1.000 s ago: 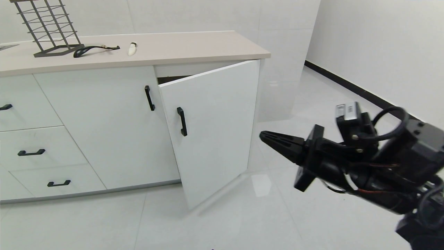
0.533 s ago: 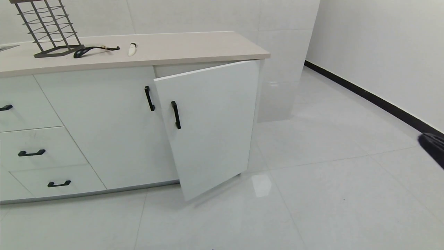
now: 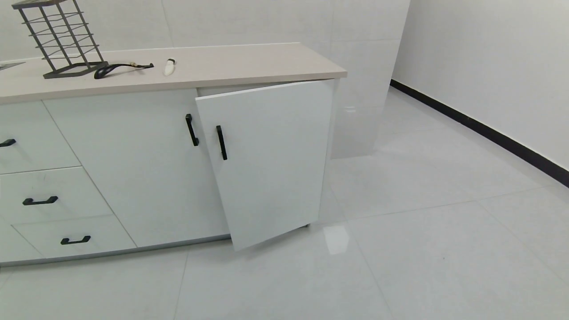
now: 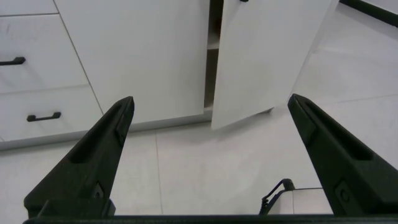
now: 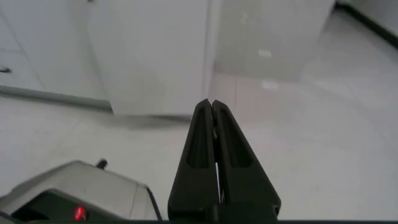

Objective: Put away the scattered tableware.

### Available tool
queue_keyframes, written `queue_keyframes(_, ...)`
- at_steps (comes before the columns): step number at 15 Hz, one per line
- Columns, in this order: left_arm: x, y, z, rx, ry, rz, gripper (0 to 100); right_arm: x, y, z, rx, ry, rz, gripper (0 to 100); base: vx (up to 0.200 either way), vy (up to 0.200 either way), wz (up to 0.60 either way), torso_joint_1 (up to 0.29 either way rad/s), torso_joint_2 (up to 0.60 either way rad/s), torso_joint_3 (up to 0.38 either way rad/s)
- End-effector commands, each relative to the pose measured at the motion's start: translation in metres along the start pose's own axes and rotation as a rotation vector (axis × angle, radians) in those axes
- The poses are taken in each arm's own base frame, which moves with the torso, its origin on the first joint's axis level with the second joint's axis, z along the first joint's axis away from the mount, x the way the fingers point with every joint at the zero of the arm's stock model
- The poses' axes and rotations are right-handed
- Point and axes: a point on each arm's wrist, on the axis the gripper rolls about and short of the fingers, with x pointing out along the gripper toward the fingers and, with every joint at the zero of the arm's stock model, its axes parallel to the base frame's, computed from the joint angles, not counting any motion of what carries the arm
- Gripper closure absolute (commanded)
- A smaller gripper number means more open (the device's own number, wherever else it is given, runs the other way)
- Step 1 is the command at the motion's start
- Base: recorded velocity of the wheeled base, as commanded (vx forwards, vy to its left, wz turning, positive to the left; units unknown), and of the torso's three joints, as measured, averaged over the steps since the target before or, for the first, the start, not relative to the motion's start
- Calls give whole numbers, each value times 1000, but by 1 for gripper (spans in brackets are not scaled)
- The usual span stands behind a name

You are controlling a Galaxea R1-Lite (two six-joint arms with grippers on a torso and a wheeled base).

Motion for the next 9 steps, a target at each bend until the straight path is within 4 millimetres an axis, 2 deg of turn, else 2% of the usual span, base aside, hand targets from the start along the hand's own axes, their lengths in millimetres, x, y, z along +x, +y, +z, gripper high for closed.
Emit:
queue_keyframes(1,0,0,0,-1,0,0,0,-8,3,-5,-21,-73,-66,100,200,200,0,7,2,2)
queue_keyframes(7,0,0,0,-1,0,0,0,-8,3,-6,-14,-74,-67,100,200,200,0,3,2,3)
queue_keyframes(9,0,0,0,1,0,0,0,-8,3,-6,-12,-74,-69,100,0,200,0,2,0,-2)
